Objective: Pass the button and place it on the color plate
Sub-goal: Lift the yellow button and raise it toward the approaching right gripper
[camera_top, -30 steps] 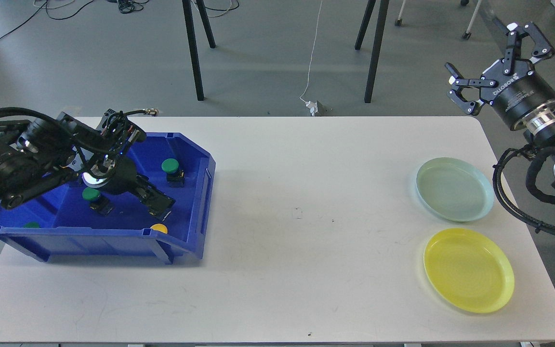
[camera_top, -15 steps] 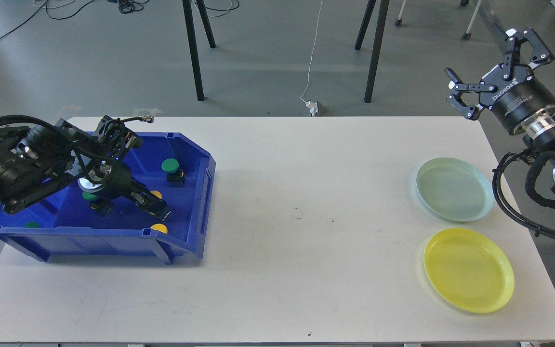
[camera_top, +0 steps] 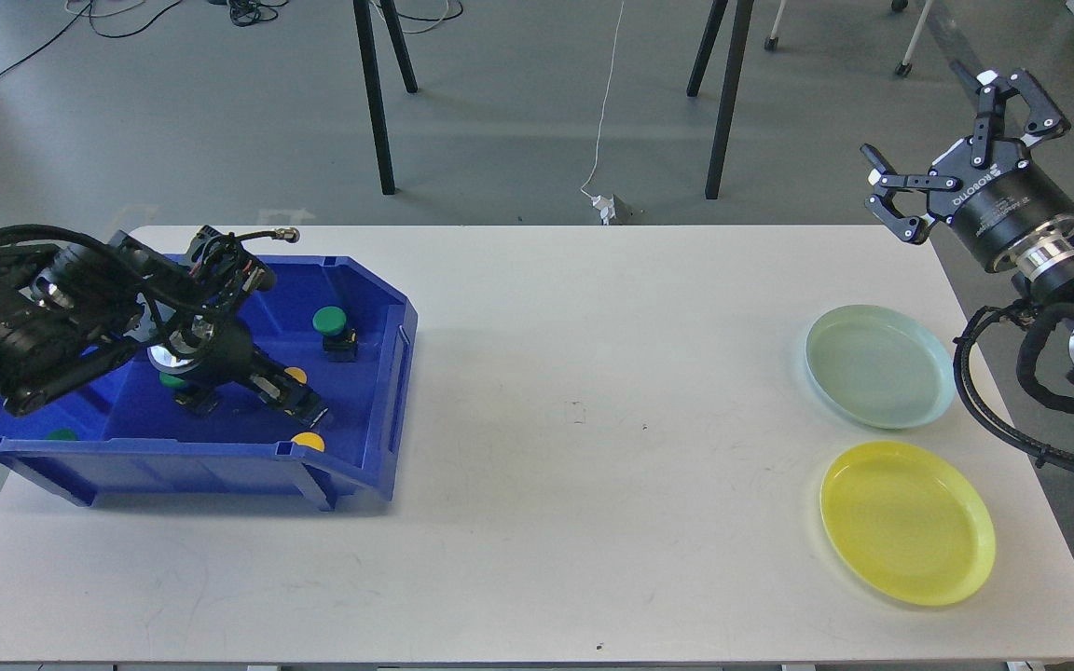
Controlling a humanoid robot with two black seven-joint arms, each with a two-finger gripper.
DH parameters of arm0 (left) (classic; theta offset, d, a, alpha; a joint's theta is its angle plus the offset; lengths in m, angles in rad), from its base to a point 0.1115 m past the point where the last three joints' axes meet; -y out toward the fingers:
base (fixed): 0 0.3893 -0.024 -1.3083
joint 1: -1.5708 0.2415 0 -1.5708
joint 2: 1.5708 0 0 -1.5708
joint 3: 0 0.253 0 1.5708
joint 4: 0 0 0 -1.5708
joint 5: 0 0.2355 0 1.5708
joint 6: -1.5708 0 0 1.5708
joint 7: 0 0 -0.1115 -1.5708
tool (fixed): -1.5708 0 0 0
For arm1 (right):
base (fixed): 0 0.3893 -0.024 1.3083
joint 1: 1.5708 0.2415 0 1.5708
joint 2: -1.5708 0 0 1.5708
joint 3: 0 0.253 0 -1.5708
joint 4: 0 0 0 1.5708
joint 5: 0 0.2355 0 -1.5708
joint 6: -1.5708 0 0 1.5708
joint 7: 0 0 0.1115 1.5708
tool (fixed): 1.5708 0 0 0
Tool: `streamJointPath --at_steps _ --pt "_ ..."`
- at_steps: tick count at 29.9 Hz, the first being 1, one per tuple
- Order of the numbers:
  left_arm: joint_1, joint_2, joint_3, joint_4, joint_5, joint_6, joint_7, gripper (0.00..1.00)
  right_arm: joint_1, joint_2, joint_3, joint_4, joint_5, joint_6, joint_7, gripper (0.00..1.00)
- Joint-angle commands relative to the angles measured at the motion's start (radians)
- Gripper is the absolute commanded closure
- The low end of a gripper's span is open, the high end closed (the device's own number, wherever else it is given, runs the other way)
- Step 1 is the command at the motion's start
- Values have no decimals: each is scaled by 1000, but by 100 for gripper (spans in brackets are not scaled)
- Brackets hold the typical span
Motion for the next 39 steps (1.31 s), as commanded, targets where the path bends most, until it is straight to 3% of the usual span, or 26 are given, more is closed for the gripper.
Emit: streamJointPath --at_steps 1,5,8,11,13,18,24,39 --pt "-26 25 -21 -46 -1 0 0 95 0 -2 0 0 0 0 0 0" --pt "-159 226 -155 -256 -47 0 0 95 0 -2 16 0 0 0 -2 0" --pt "-153 355 -370 -442 -230 0 0 94 -2 -3 31 11 0 -20 -2 0" --pt "-87 371 -510 -532 -503 0 0 94 -5 -9 28 67 -32 -80 4 0" --pt "-37 313 -562 -534 -664 0 0 94 -14 -37 30 156 -118 -133 40 0" --pt "91 77 -596 -377 -906 0 0 93 -25 -52 -86 444 -454 -360 226 0" --pt "152 -8 -642 -316 -986 0 0 93 -23 -38 -251 532 -488 -462 226 0" --pt "157 -10 -647 -315 -994 0 0 92 105 270 -283 347 -491 -476 226 1"
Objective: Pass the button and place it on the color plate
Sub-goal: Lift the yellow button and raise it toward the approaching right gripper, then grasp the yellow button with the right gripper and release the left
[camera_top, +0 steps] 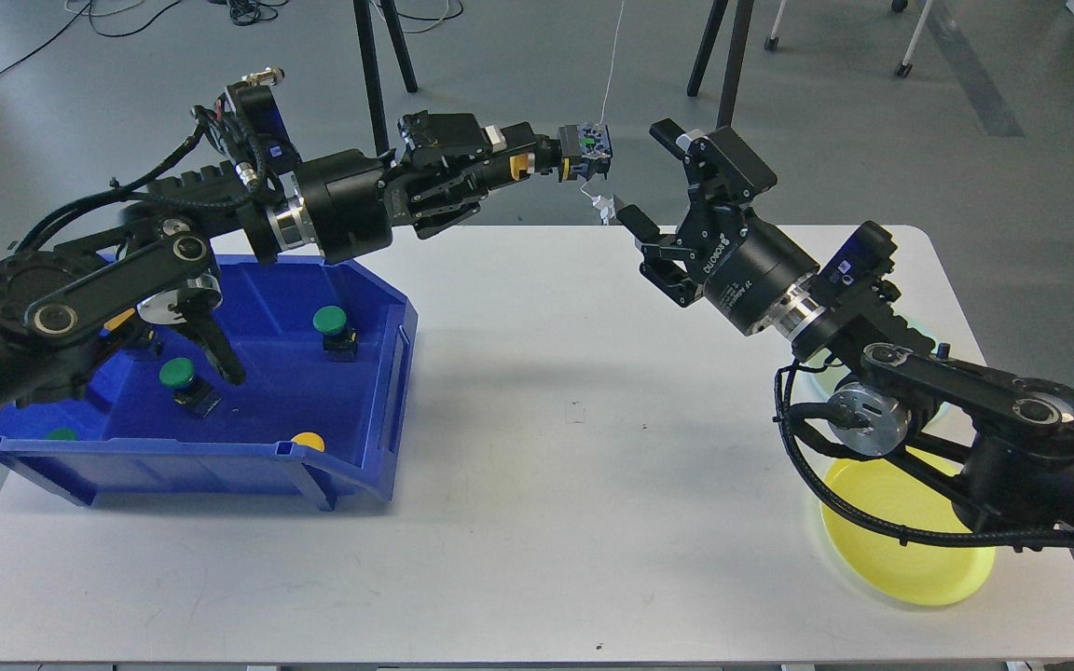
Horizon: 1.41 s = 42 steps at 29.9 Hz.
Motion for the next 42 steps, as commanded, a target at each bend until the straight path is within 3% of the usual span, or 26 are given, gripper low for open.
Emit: streamJointPath --at_steps 1,17,21,25,29,42 --pt "2 1 0 0 -1 0 0 92 15 56 -8 -35 1 1 0 1" --pt "2 1 0 0 -1 0 0 92 57 128 -11 -72 15 -4 0 8" --pt "2 1 0 0 -1 0 0 92 55 133 -8 -71 10 -4 0 22" --pt "2 1 0 0 -2 0 0 92 54 136 -1 -74 -2 -39 0 67" --pt "2 1 0 0 -2 0 0 92 54 150 4 -83 -5 -98 0 97" --pt "2 1 0 1 -4 0 0 92 54 171 7 -80 -4 -113 0 100"
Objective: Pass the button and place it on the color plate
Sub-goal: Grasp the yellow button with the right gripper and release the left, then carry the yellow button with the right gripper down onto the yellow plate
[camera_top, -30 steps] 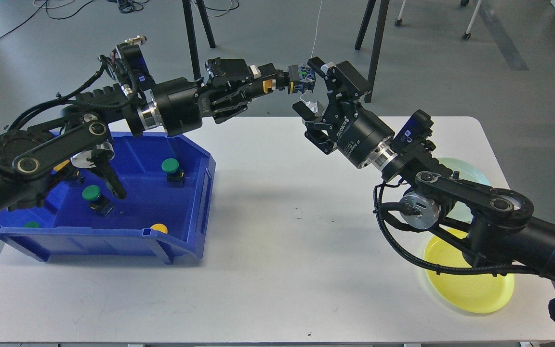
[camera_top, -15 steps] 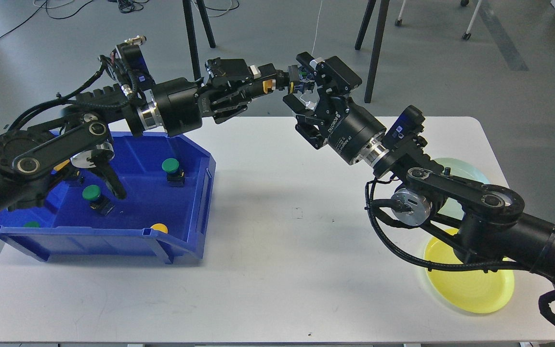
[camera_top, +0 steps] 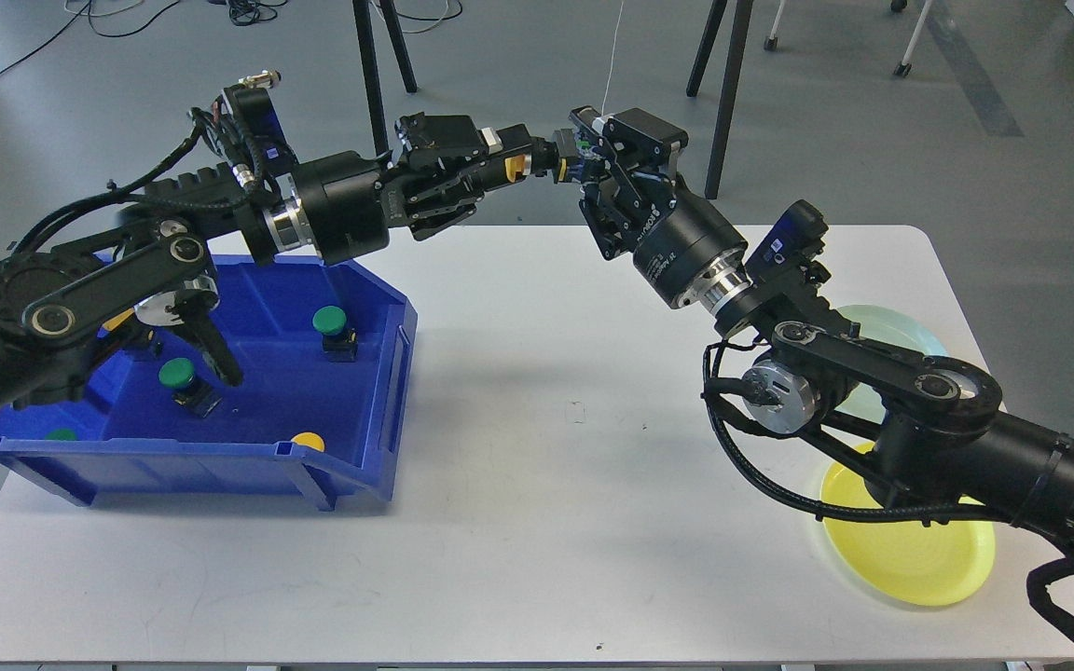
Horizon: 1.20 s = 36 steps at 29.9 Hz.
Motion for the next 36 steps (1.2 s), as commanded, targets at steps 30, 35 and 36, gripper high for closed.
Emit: streamJointPath --at_steps 30,35,36 --pt "12 304 -8 -38 462 0 0 11 -608 -746 114 402 -180 -352 0 100" --pt "-15 381 1 -48 858 0 0 9 -752 -754 24 364 -335 -352 0 100" --pt "-15 404 6 -50 953 0 0 6 -757 -748 5 344 -337 -352 0 100"
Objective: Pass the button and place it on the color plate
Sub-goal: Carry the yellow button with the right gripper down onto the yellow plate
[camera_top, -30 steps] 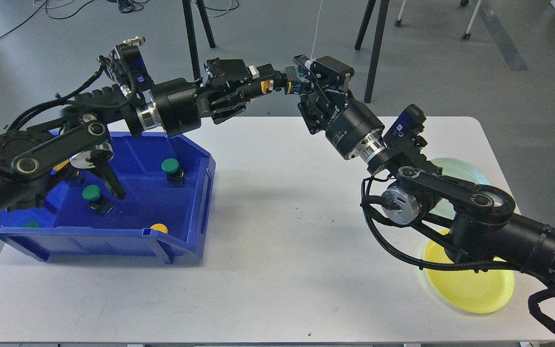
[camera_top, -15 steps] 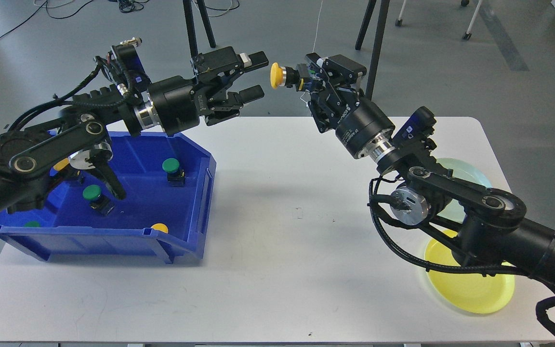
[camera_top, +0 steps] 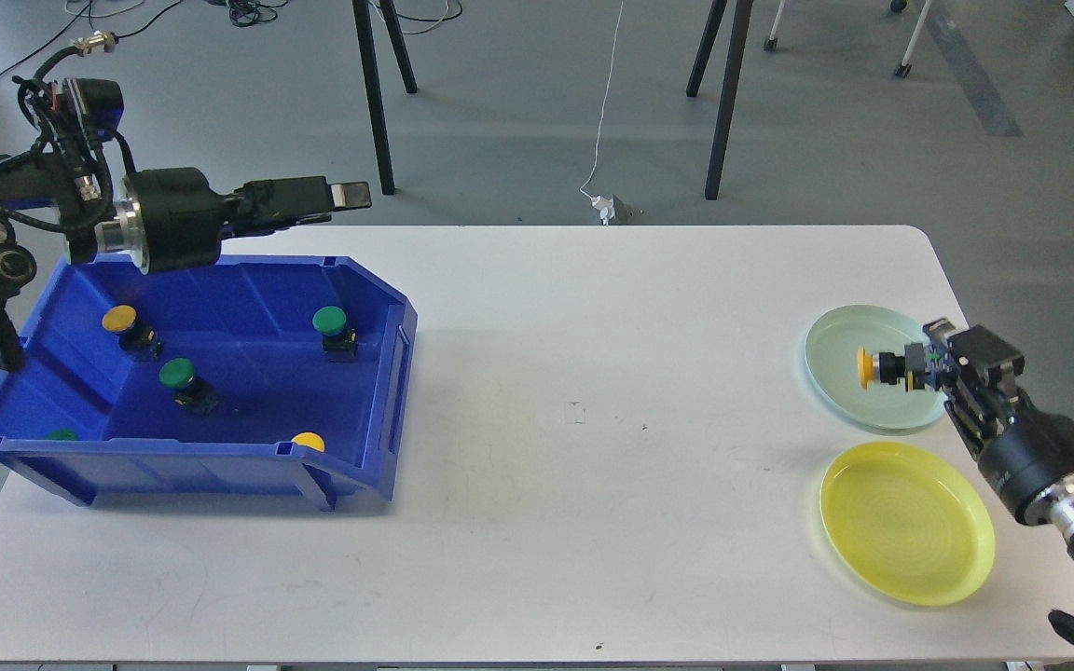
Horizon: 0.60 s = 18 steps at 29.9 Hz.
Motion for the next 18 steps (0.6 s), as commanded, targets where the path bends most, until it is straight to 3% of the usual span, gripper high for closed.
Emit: streamJointPath --at_steps 1,6,12,18 --pt "-9 70 25 -7 353 0 0 6 -47 25 -71 -71 -39 -3 0 100" --pt "-6 70 68 25 722 0 0 6 -43 137 -108 -162 -33 -3 0 100" --pt "-2 -6 186 142 728 0 0 7 -49 149 -134 -237 -32 -3 0 99" --pt "7 -57 202 183 722 0 0 7 -50 155 -139 -251 -32 -3 0 96"
